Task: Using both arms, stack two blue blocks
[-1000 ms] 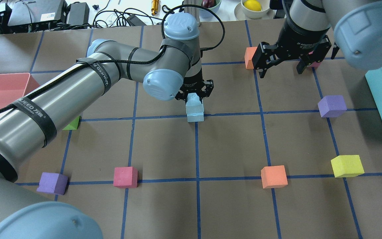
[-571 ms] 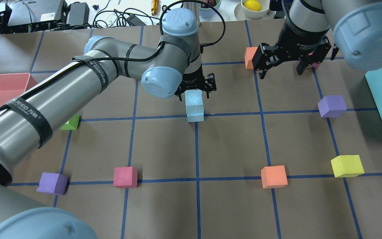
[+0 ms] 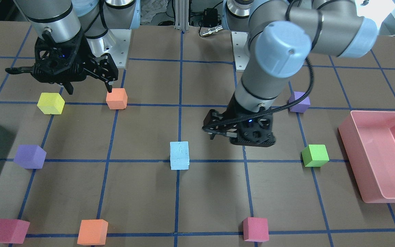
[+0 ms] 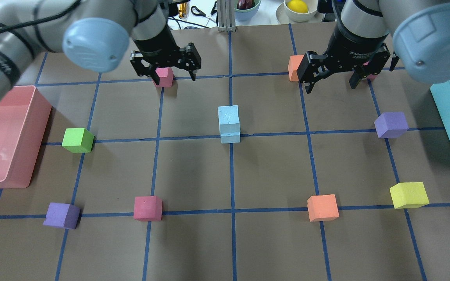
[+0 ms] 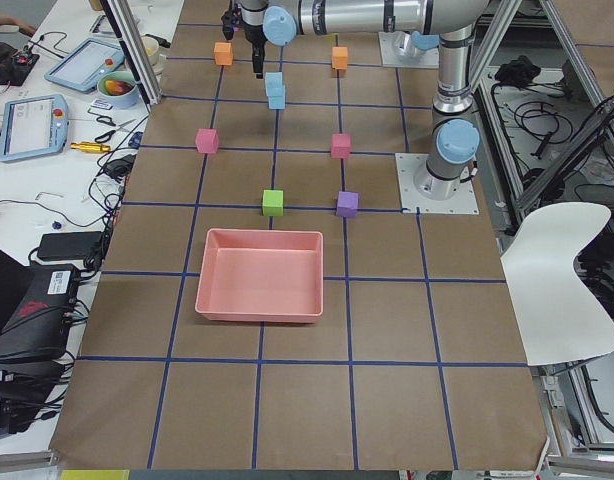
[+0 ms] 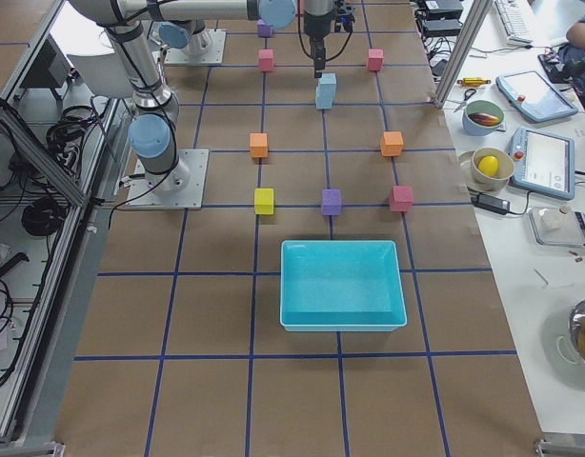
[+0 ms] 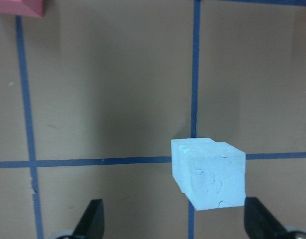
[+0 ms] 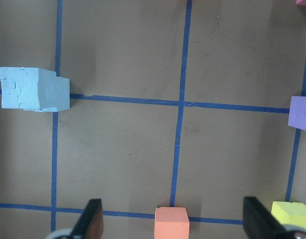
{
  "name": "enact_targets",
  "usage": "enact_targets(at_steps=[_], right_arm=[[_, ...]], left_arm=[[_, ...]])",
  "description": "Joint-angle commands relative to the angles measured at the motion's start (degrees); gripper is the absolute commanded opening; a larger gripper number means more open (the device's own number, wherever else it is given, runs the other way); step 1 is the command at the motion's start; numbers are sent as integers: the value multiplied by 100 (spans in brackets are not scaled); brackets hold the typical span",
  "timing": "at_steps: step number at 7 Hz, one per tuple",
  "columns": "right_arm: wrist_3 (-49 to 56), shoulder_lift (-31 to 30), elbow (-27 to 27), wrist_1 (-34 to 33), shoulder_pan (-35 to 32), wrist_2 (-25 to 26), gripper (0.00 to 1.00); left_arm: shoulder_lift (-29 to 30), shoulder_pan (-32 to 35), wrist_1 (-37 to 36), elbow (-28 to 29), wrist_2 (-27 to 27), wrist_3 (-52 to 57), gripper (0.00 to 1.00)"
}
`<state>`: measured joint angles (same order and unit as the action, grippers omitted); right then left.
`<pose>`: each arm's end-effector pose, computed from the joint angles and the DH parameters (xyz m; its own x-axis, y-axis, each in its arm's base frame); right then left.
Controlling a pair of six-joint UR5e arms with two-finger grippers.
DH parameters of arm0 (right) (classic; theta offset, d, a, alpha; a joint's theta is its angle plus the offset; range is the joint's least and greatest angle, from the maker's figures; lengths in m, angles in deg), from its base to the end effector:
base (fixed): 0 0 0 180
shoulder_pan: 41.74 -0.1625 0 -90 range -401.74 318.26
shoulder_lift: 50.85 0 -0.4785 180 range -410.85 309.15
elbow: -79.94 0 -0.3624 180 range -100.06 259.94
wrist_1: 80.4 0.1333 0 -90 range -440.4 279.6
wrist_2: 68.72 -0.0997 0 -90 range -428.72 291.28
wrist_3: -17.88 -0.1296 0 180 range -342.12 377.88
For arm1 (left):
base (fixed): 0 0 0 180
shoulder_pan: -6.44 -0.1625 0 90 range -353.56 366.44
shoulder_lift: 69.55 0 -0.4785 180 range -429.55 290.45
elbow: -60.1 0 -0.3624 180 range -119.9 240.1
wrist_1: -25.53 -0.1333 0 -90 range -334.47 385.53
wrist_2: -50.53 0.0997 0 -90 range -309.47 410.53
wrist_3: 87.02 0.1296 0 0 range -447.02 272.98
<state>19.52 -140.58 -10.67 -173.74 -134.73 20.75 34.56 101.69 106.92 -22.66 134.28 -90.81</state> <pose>0.1588 -0.4621 0.5102 -0.9967 -0.0811 -0.0080 -0.0807 0.9958 -0.0432 -0.1999 -0.5641 0.4575 -0.9935 0.0283 0.1106 0.0258 0.9994 -0.0231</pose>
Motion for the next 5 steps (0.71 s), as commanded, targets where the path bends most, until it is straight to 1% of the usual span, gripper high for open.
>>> enact_targets(at_steps=[1, 2, 3, 4, 5], right_arm=[[3, 0, -9, 0, 0, 0, 100], [3, 0, -18, 0, 0, 0, 100], [3, 0, -18, 0, 0, 0, 100], [3, 0, -18, 0, 0, 0, 100], [3, 0, -18, 0, 0, 0, 100]], left_arm=[[-800, -821, 997, 4, 18, 1106, 100], [-1161, -780, 1115, -47, 35, 935, 100], [-1321, -780, 1098, -117, 44, 733, 100], [-1392, -789, 1029, -275, 471, 766, 100], [-1410, -789, 993, -337, 658, 731, 100]])
